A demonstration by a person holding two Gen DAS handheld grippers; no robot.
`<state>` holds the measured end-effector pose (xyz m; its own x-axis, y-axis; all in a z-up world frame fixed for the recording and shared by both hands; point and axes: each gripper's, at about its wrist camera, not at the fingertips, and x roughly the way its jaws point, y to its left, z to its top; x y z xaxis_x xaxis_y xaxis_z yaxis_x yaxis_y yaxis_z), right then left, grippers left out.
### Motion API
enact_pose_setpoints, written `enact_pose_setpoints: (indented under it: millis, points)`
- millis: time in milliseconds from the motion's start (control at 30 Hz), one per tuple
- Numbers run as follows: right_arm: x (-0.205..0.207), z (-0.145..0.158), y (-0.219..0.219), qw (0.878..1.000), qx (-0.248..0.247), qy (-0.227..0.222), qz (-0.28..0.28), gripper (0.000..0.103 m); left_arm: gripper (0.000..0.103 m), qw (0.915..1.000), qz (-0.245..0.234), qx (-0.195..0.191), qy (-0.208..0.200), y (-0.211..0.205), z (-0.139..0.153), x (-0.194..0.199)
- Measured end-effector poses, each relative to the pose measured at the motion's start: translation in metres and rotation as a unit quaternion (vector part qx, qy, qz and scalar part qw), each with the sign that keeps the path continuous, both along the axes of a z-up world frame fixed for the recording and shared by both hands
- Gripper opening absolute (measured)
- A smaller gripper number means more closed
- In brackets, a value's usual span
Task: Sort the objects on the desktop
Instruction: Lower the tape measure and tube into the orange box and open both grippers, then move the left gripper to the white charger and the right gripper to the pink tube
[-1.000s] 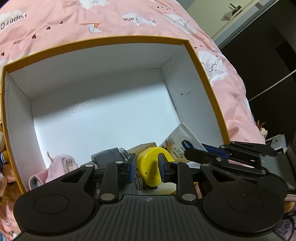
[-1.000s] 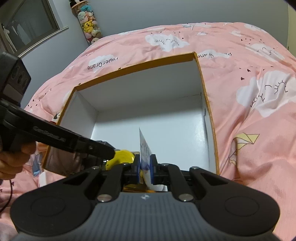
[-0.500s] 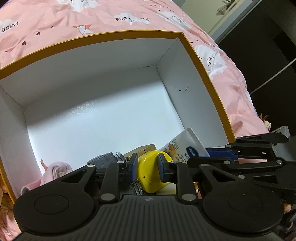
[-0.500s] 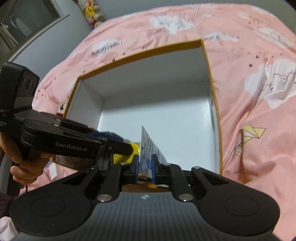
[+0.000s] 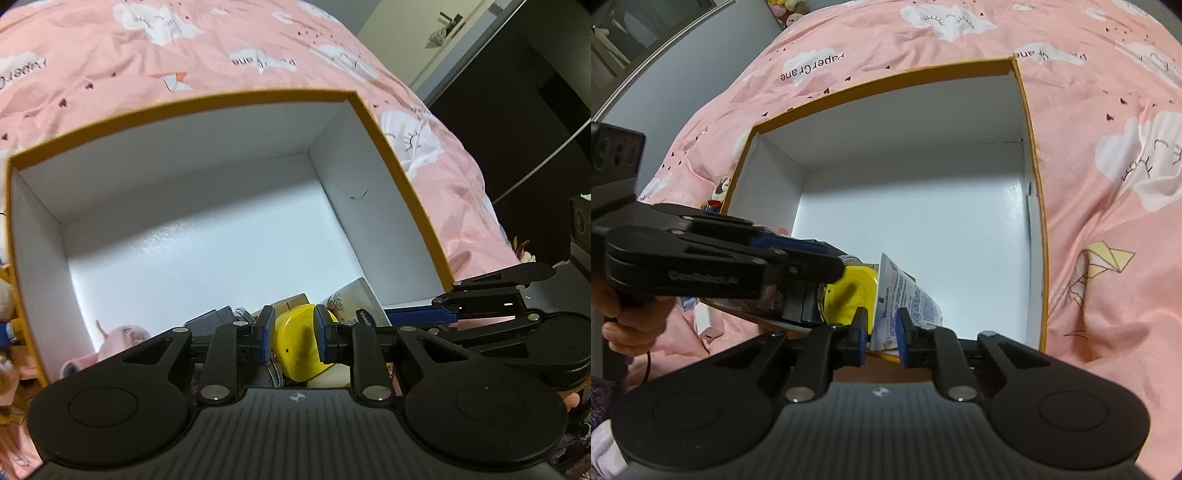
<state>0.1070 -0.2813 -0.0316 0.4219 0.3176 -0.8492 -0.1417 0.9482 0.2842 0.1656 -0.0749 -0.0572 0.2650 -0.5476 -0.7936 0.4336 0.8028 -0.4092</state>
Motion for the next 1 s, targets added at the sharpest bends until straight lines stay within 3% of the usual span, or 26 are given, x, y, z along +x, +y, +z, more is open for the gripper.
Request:
enact_pose_setpoints:
  millis: [167,400,433,467,633,800,900,1000]
  points:
    - [-0.012,0.014,0.005,0.999,-0.024,-0.033,-0.001,0.028,0.025,0.9995,0.020,0.001,-0.024,0.008,0.017,-0.017]
    - [-0.035,0.046,0.031,0.990,-0.029,-0.128,0.045,0.038,0.025,0.9946,0.055,0.036,-0.080,0.025,0.049,-0.056]
    - [-0.037,0.049,0.036,0.989,-0.026,-0.139,0.053,0.044,0.025,0.9932,0.063,0.042,-0.088,0.029,0.052,-0.062]
    - [-0.038,0.051,0.042,0.987,-0.021,-0.150,0.060,0.050,0.025,0.9914,0.072,0.049,-0.097,0.033,0.055,-0.069]
    - [-0.046,0.055,0.075,0.977,-0.011,-0.192,0.091,0.051,0.025,0.9798,0.099,0.091,-0.148,0.054,0.066,-0.097]
    - [-0.053,0.053,0.109,0.965,-0.019,-0.224,0.137,0.052,0.025,0.9586,0.118,0.157,-0.206,0.079,0.075,-0.127]
    - [-0.055,0.048,0.129,0.957,-0.031,-0.239,0.162,0.052,0.029,0.9506,0.144,0.177,-0.211,0.099,0.074,-0.139]
    - [-0.050,0.041,0.151,0.953,-0.041,-0.234,0.190,0.052,0.029,0.9535,0.162,0.179,-0.180,0.119,0.067,-0.145]
